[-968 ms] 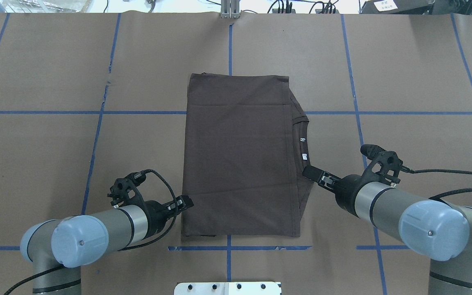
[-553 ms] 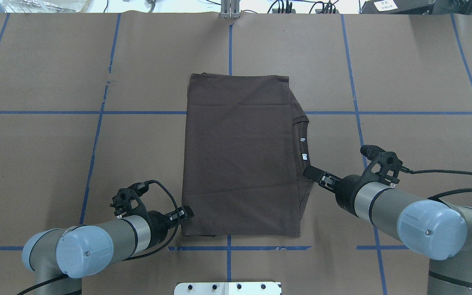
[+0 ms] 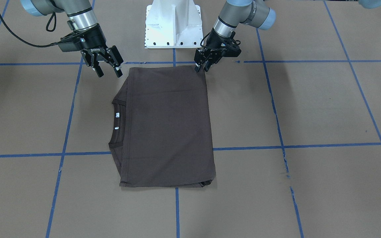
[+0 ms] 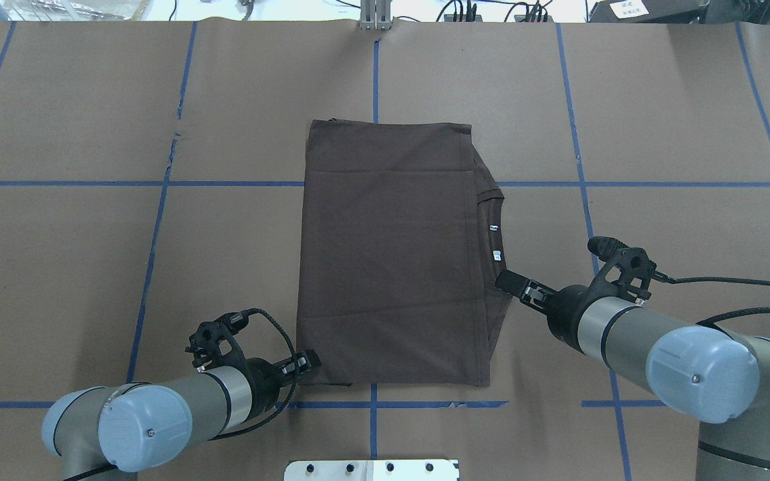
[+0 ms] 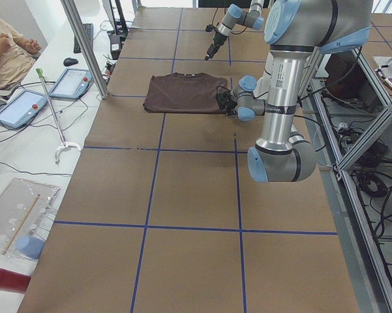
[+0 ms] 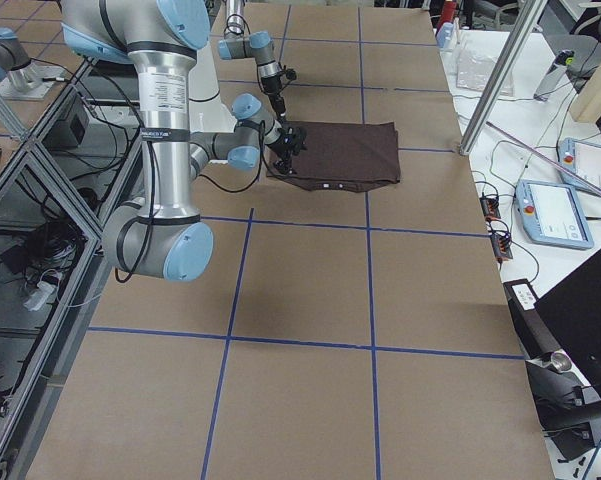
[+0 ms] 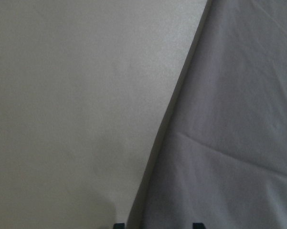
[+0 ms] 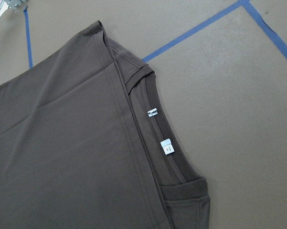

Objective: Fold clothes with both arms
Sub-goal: 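Grasp the shirt's near corners with both grippers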

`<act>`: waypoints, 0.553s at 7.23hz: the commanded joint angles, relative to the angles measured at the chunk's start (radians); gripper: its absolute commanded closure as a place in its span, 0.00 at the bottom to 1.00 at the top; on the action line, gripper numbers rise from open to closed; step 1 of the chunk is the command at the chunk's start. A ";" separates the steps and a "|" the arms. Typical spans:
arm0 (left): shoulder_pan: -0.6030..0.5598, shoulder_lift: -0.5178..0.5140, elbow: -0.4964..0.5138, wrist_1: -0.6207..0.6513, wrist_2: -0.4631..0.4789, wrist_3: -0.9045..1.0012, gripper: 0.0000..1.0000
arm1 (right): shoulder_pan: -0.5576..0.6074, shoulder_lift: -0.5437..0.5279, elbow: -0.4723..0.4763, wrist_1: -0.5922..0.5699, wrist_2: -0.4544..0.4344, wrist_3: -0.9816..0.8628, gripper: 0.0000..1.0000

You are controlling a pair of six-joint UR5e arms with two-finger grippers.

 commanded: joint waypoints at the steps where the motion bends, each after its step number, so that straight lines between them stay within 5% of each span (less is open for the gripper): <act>1: 0.004 -0.001 0.002 0.002 0.008 -0.004 0.55 | 0.000 0.000 0.000 0.003 -0.003 0.001 0.02; 4: 0.004 -0.001 0.002 0.002 0.008 -0.002 0.54 | -0.002 0.000 0.000 0.003 -0.003 0.001 0.02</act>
